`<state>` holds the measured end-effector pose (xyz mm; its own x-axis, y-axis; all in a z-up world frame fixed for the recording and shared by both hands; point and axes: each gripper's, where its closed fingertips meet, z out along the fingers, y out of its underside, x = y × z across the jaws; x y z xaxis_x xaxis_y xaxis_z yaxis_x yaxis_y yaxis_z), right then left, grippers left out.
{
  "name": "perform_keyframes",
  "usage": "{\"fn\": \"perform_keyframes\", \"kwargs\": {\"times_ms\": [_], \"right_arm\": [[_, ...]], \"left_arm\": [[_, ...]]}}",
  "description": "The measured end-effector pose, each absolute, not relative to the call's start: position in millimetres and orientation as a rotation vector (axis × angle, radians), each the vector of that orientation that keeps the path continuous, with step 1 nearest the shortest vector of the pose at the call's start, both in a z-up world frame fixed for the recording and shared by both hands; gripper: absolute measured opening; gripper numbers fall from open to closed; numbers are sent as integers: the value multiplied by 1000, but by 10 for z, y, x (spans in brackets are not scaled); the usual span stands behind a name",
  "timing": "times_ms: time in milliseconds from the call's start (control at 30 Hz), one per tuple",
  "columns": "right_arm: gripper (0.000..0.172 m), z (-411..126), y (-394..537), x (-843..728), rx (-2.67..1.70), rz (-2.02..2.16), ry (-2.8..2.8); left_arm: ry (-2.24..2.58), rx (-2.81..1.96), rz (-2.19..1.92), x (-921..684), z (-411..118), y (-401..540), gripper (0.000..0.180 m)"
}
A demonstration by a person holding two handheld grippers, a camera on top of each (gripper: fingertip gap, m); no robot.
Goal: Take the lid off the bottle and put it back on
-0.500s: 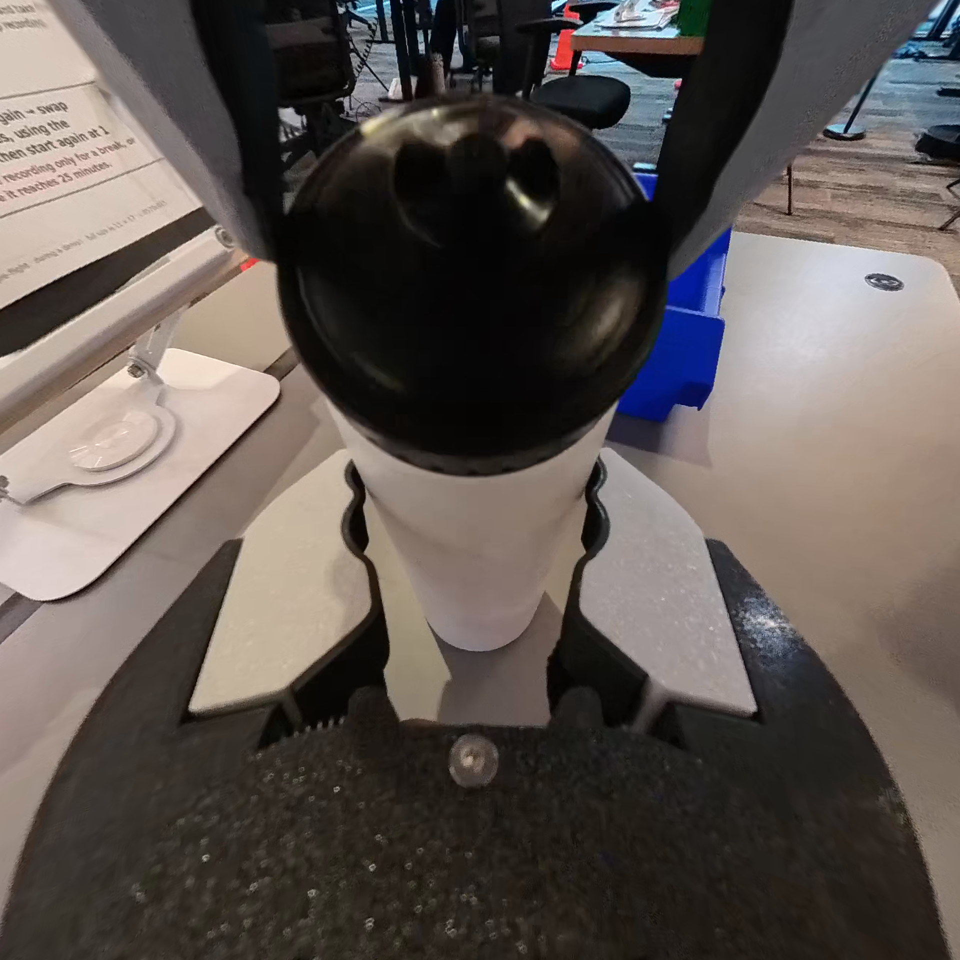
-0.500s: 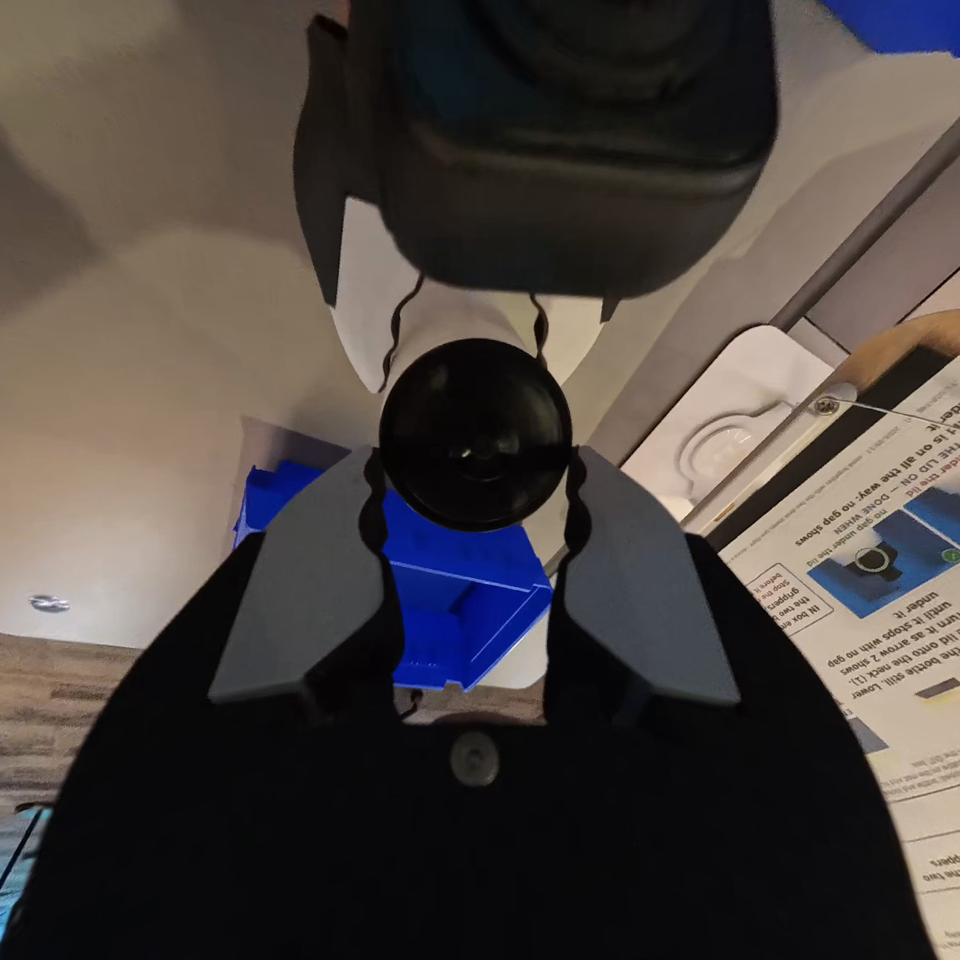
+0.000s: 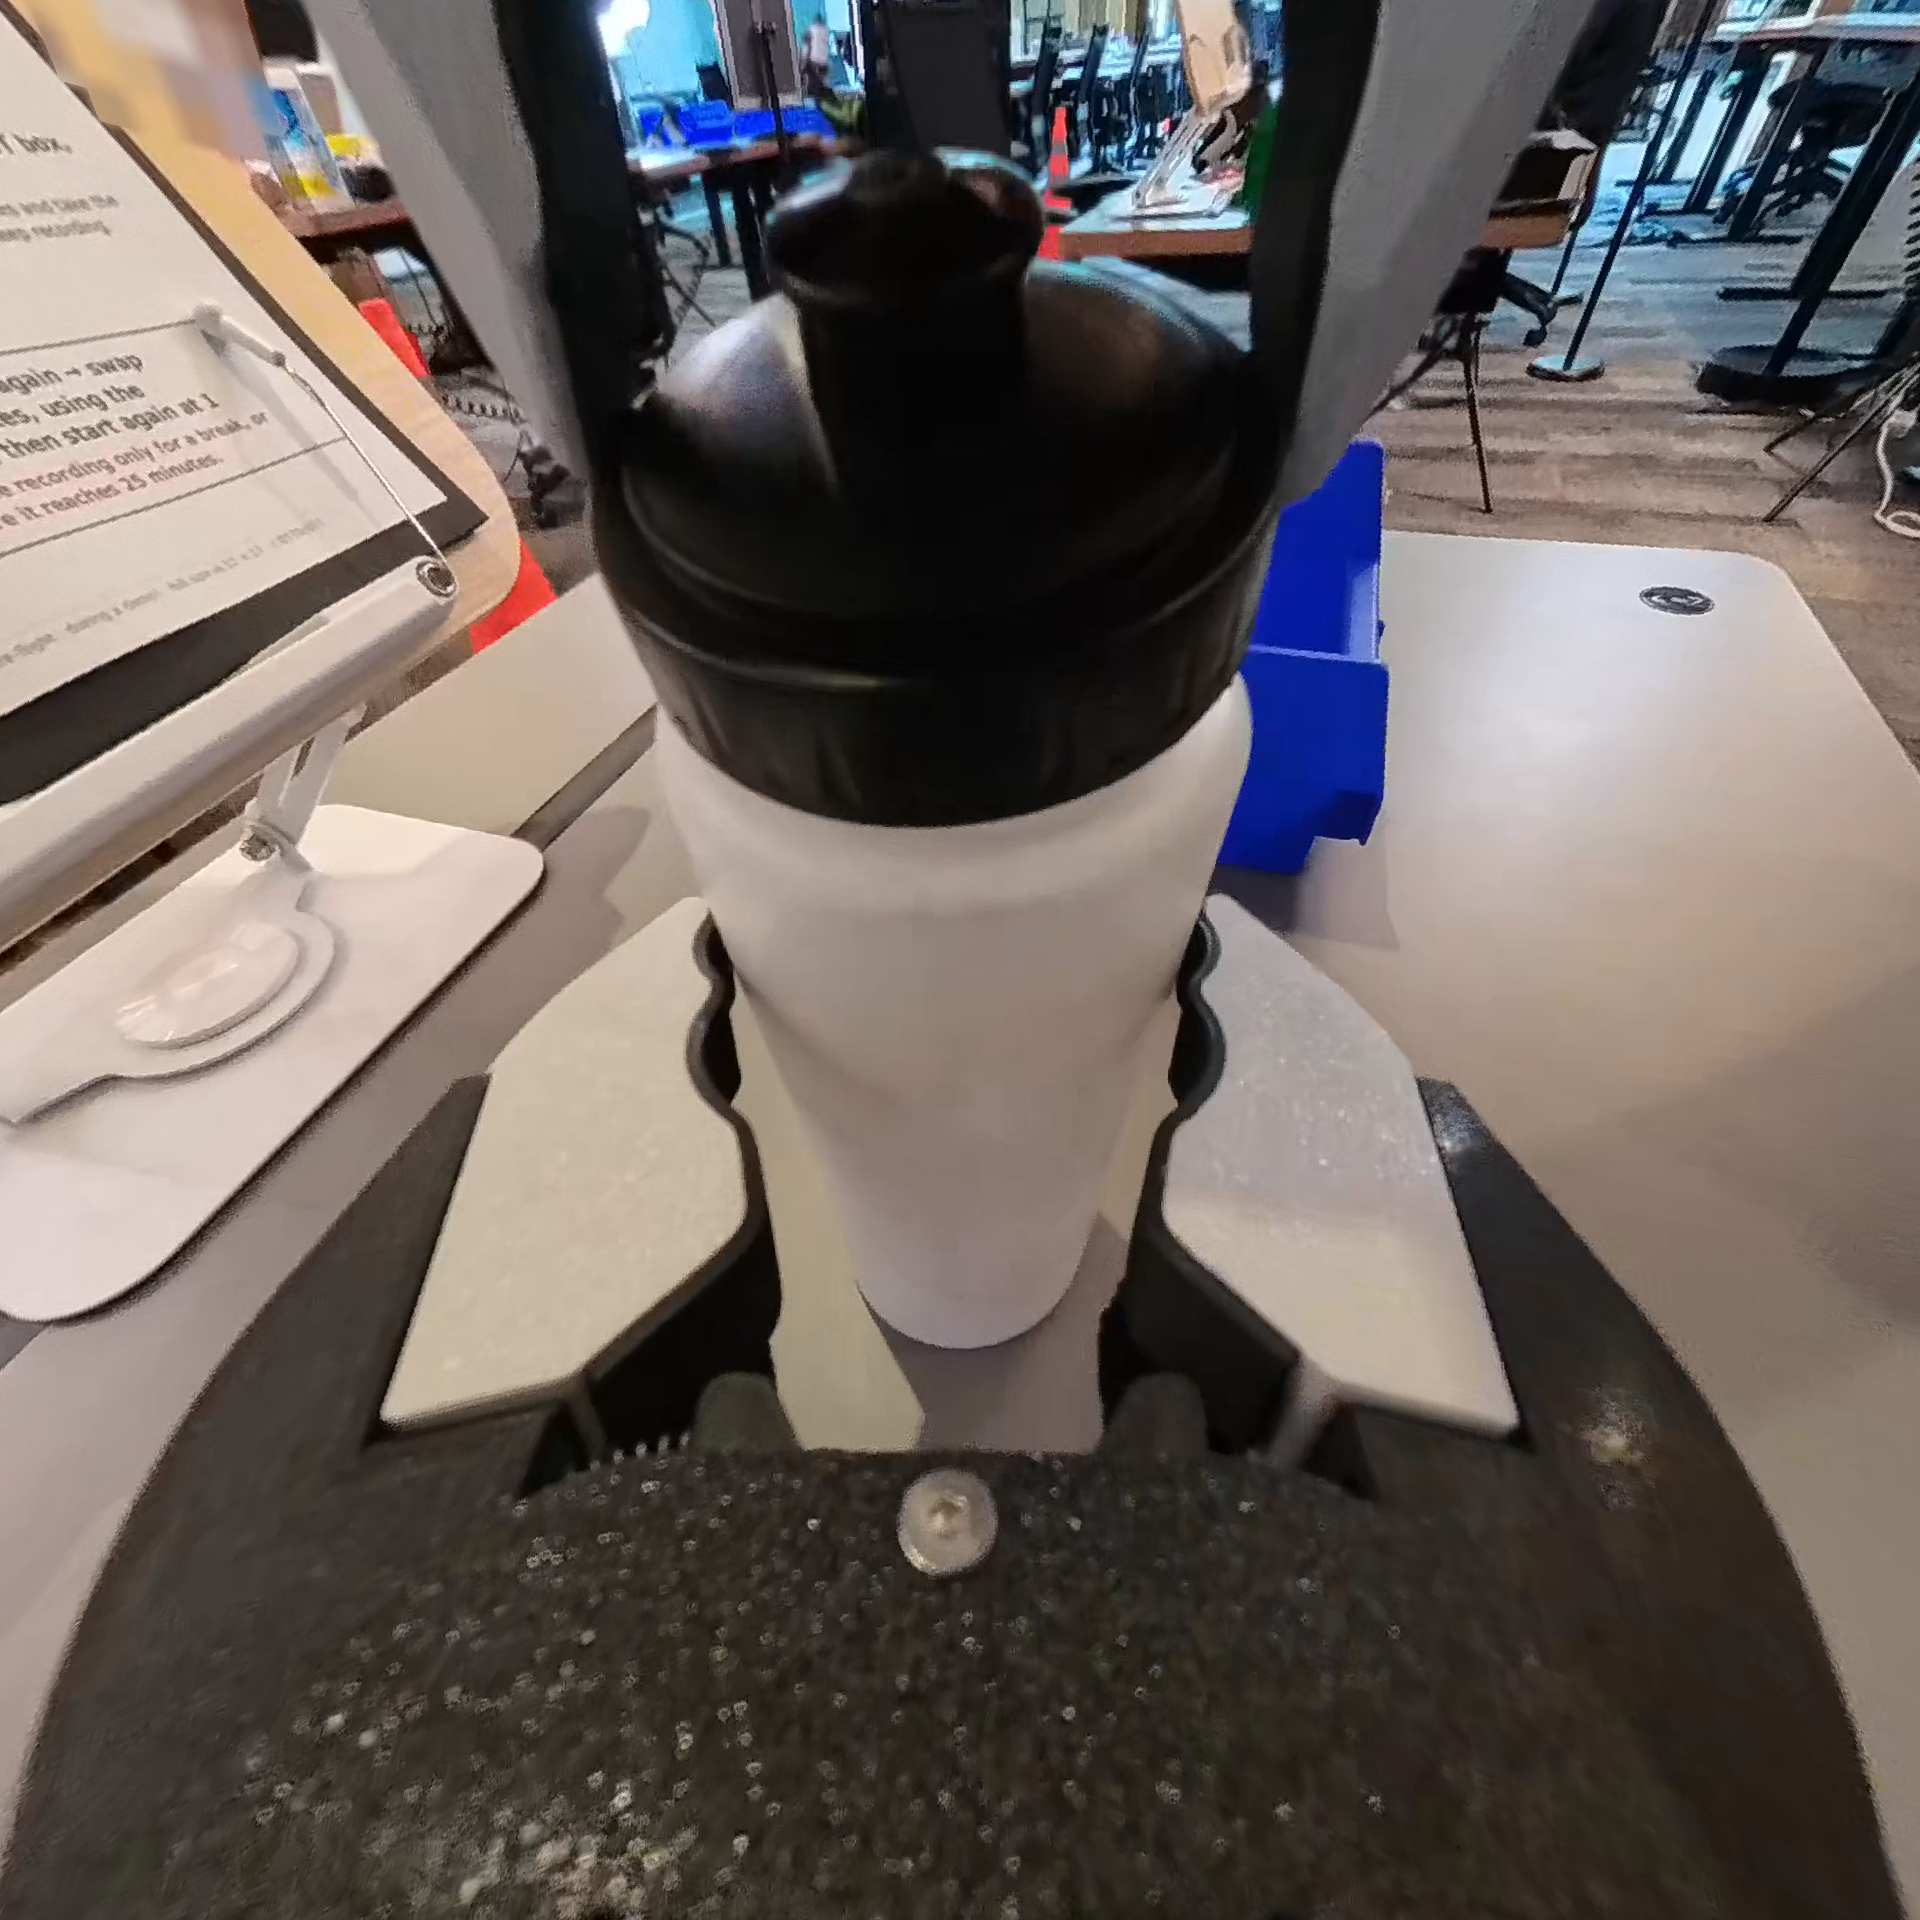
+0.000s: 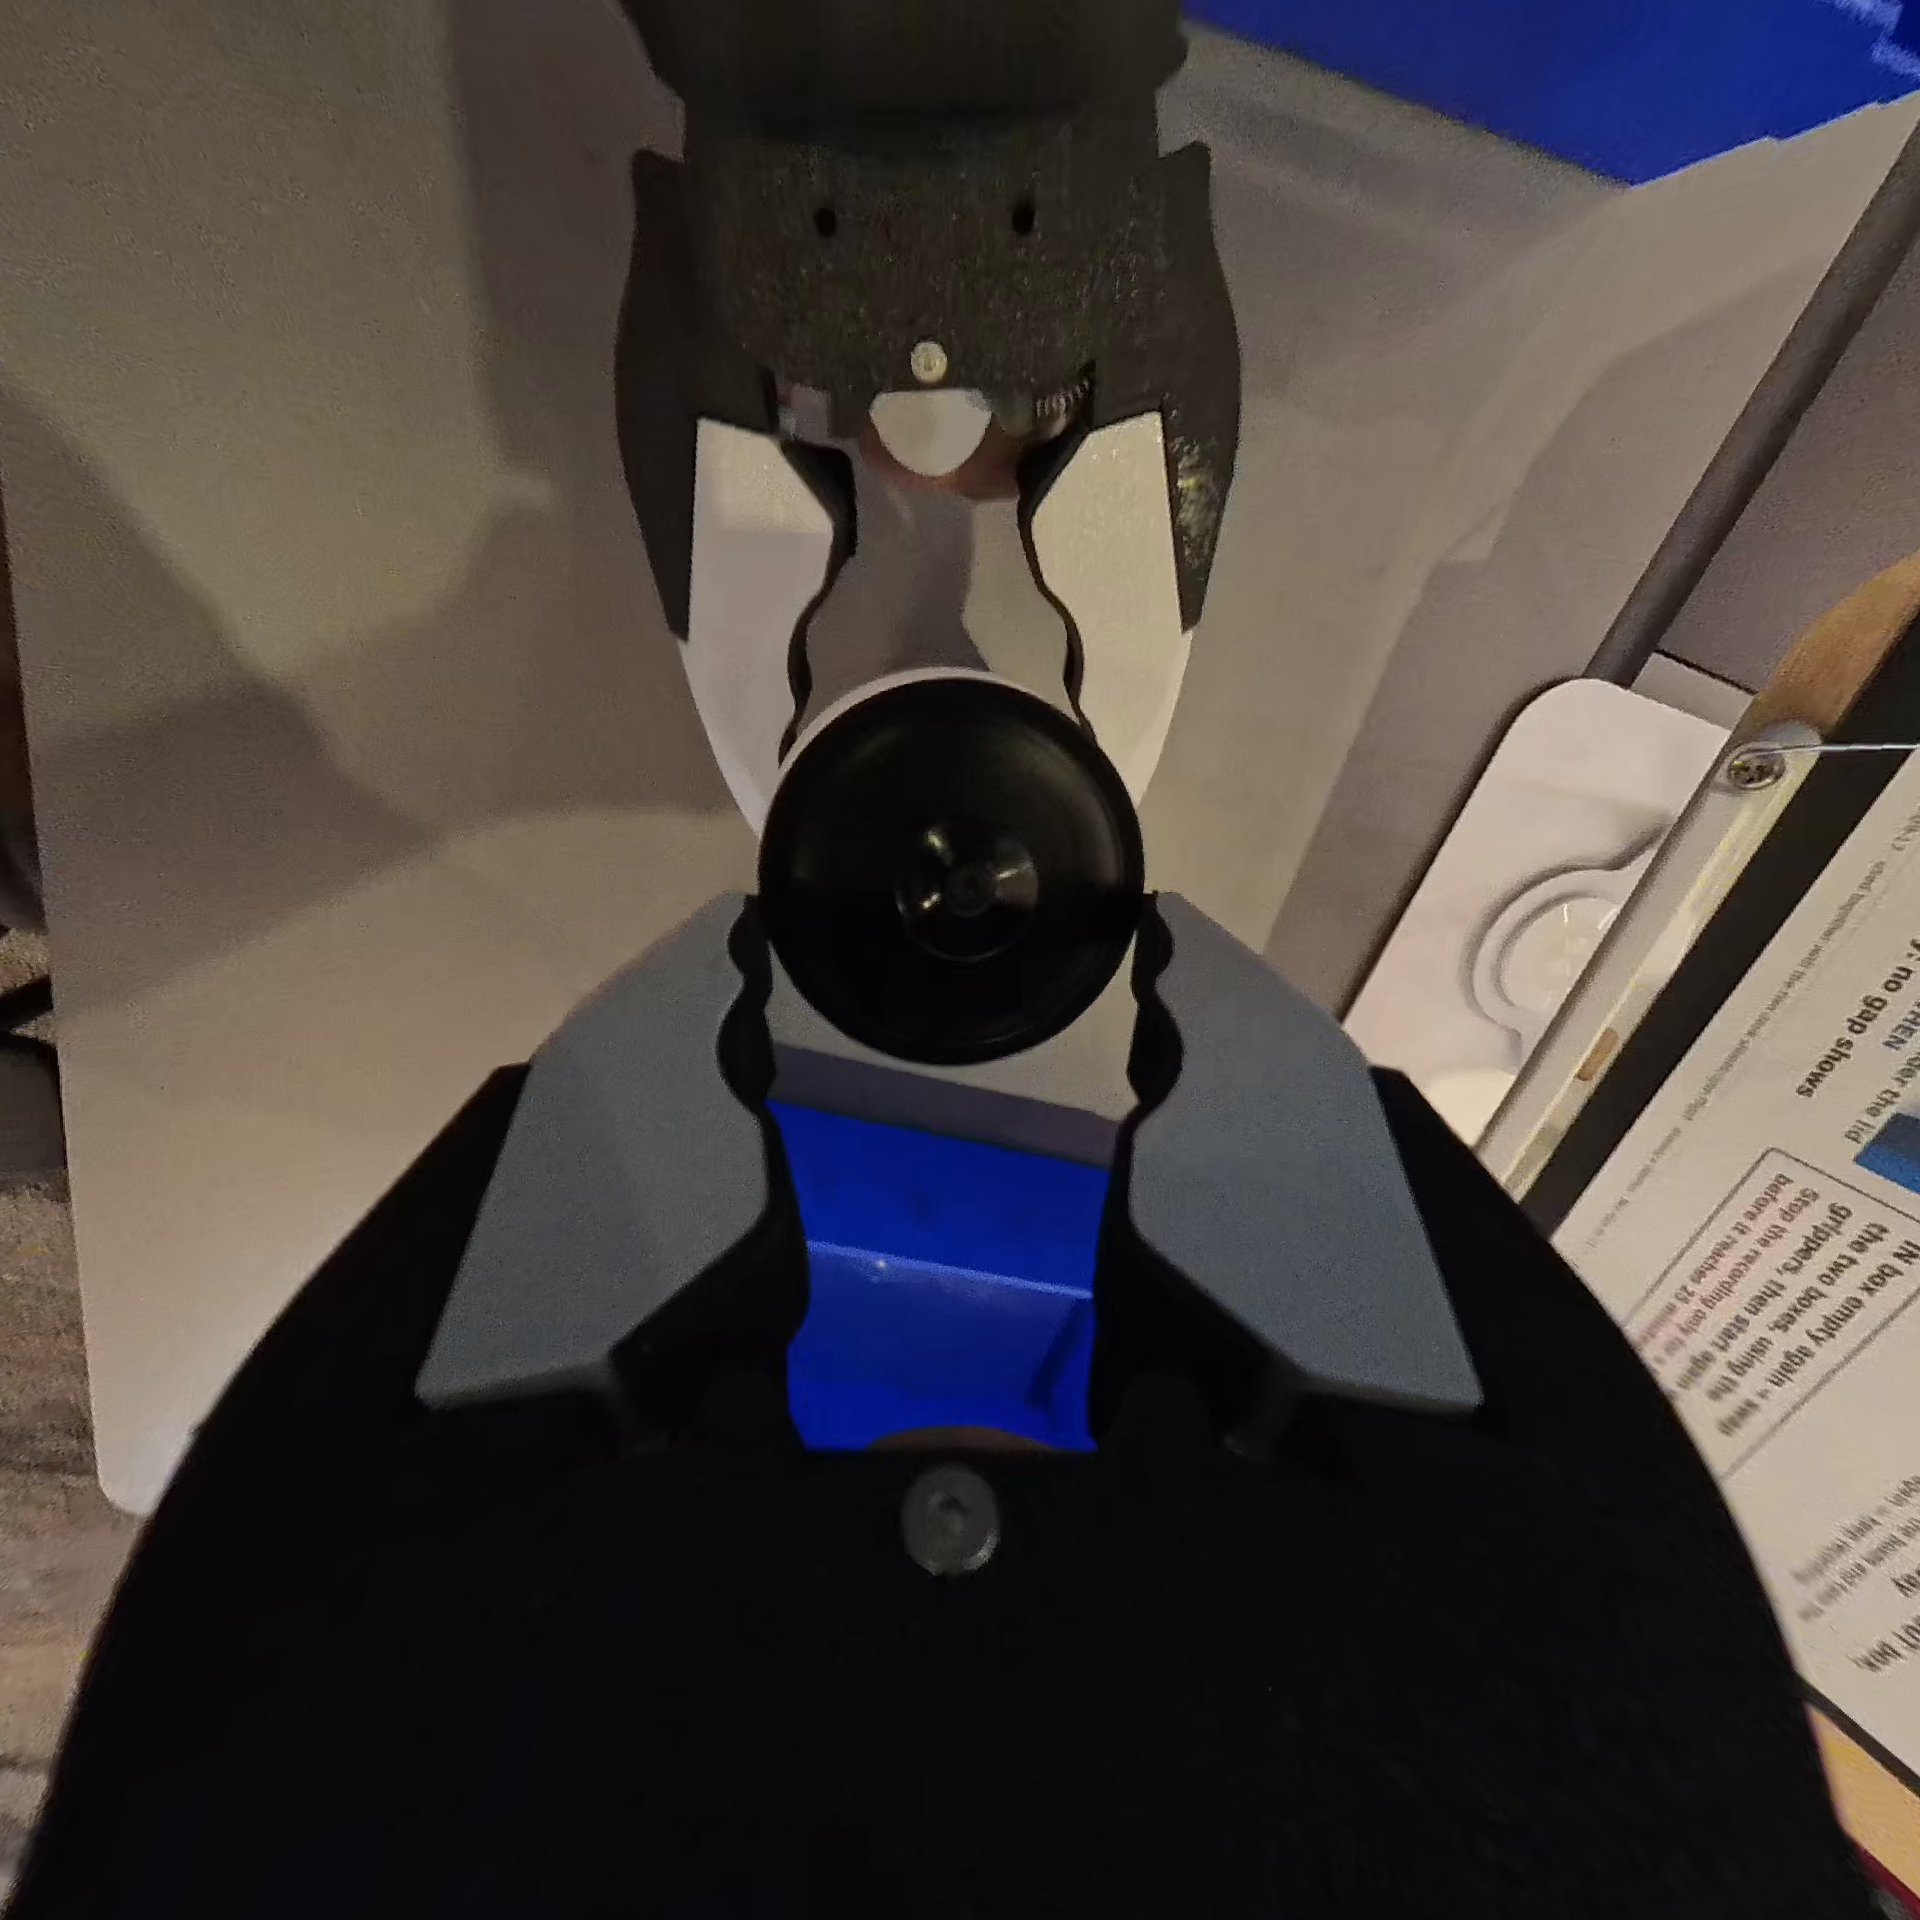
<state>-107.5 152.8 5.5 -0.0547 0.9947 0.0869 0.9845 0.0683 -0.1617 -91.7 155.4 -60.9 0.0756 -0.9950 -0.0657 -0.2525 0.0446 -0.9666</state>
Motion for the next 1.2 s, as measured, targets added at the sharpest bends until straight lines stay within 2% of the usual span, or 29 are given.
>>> {"fn": "perform_keyframes", "kwargs": {"times_ms": [233,500,700,1200], "right_arm": [[67,50,1536,-1070,-1996,159,-2083],[67,45,1571,-1055,-2006,203,-2020],[67,48,1562,-1085,-1991,225,-2017],[67,25,1541,-938,-1978,284,-1900]], "left_arm": [[1224,-1320,-1101,-890,-577,1536,82],[1141,-1331,-1222,-865,-566,1571,91],[1134,-1271,-1266,-893,-477,1548,83],[1183,-1238,-1340,-850,-489,1510,82]]}}
